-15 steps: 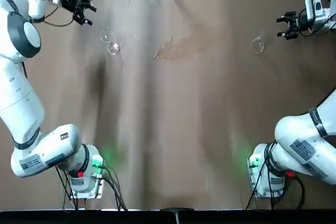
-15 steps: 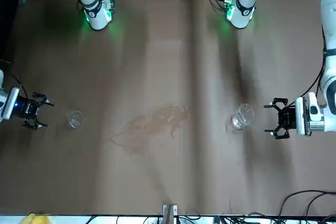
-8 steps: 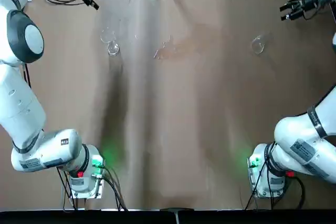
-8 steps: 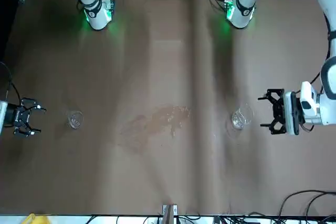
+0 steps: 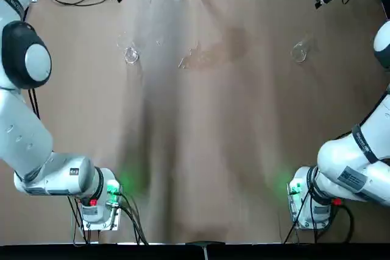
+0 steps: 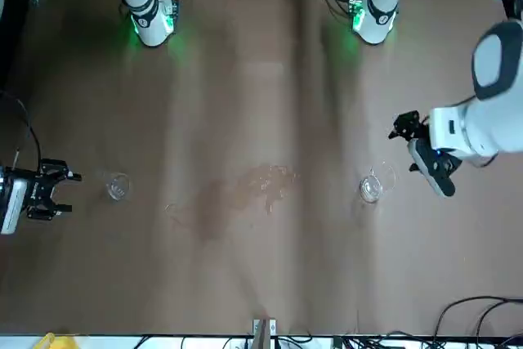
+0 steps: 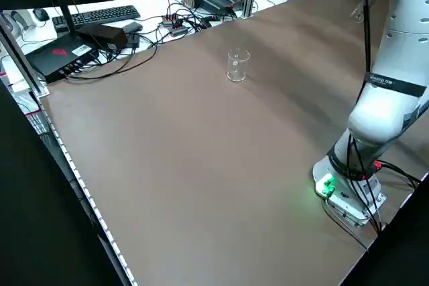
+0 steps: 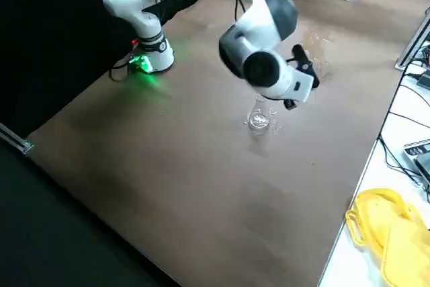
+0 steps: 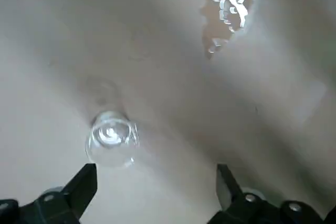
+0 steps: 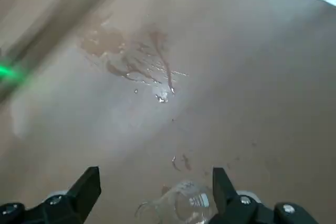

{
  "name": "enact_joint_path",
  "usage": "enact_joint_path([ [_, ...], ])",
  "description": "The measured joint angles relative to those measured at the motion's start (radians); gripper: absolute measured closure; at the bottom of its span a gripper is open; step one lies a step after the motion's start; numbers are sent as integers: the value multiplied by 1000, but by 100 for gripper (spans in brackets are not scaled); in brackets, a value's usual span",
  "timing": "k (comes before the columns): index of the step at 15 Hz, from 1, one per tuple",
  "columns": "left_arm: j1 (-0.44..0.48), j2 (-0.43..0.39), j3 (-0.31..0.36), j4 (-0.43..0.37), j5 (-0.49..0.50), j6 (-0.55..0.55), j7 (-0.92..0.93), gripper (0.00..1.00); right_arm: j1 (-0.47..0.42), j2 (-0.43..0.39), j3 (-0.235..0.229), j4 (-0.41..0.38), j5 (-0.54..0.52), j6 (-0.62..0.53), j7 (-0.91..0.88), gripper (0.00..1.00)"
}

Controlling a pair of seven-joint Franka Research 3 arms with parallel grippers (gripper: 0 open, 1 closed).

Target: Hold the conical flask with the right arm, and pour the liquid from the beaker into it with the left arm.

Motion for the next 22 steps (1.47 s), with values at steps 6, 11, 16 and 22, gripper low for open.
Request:
enact_joint_path([
  [6,-71,-135,-5,-89,143,-35,-622,0,35,-41,-1,52,-132,-3,243,5],
  [11,-60,-291,-3,-170,191,-42,-834,0,99,-112,0,59,-202,-9,523,4],
  [16,-58,-358,1,-216,208,-46,-878,0,189,-203,2,60,-296,-55,778,4],
  [22,-60,-325,4,-176,228,-46,-880,0,260,-311,2,58,-371,-171,1041,0],
])
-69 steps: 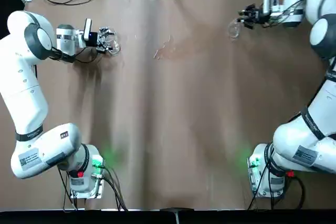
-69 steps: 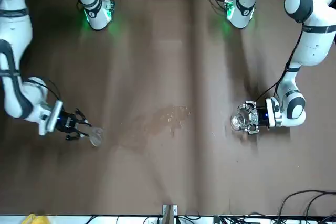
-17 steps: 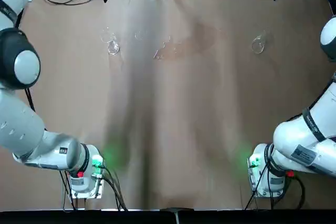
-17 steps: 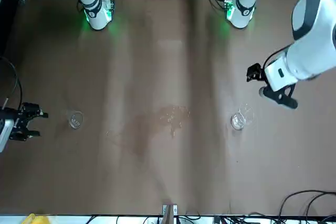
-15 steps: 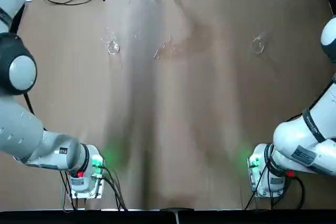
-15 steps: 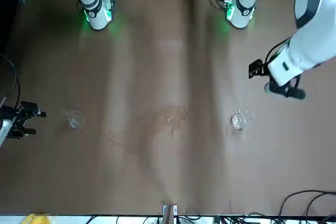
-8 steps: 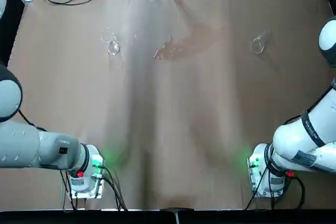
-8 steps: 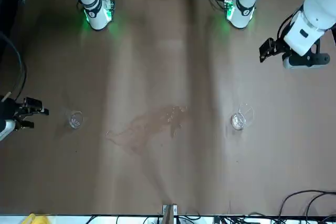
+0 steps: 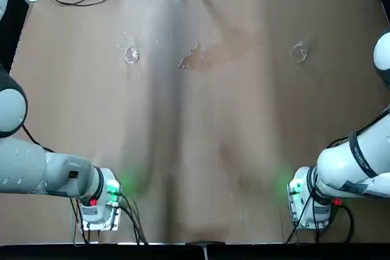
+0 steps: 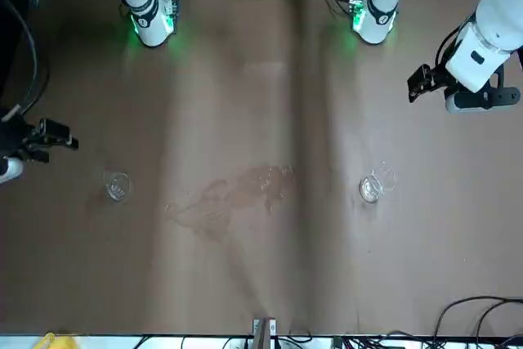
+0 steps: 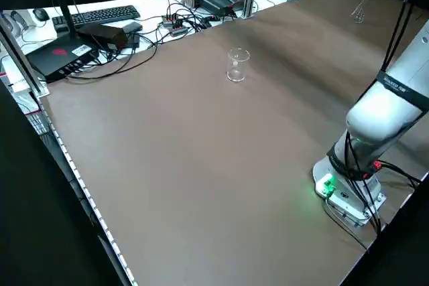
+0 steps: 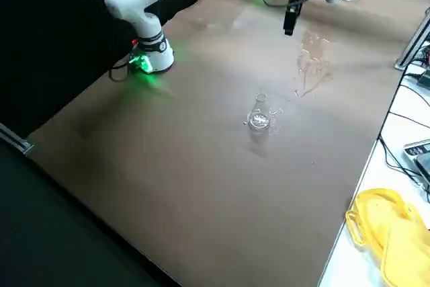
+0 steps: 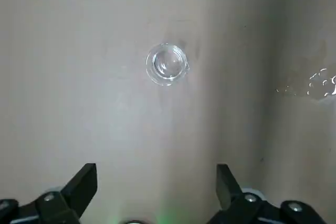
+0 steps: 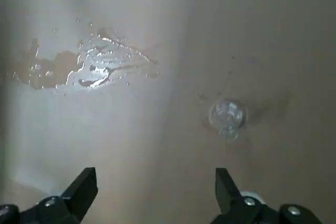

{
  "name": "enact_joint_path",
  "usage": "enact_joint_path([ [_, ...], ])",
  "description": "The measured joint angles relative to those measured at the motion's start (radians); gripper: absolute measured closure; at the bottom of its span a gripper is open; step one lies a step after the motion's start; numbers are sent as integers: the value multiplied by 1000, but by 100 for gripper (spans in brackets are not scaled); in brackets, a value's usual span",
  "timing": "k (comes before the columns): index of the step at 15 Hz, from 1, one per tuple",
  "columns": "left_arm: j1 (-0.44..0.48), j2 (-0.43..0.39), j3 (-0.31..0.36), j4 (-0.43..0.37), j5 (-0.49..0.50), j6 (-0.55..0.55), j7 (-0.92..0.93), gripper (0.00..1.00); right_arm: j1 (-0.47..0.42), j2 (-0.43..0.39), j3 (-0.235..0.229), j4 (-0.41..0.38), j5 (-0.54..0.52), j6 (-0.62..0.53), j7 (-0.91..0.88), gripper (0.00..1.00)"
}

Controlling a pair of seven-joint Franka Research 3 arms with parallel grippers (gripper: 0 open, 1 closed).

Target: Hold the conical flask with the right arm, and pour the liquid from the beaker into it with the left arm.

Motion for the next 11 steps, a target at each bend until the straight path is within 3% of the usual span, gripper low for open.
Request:
enact_joint_path([
  [3,-1,0,-2,4,0,0,0,0,38,-56,0,-31,-29,-57,81,0],
  [11,1,0,-1,11,0,-1,0,0,84,-291,-3,-252,-59,-59,254,0],
])
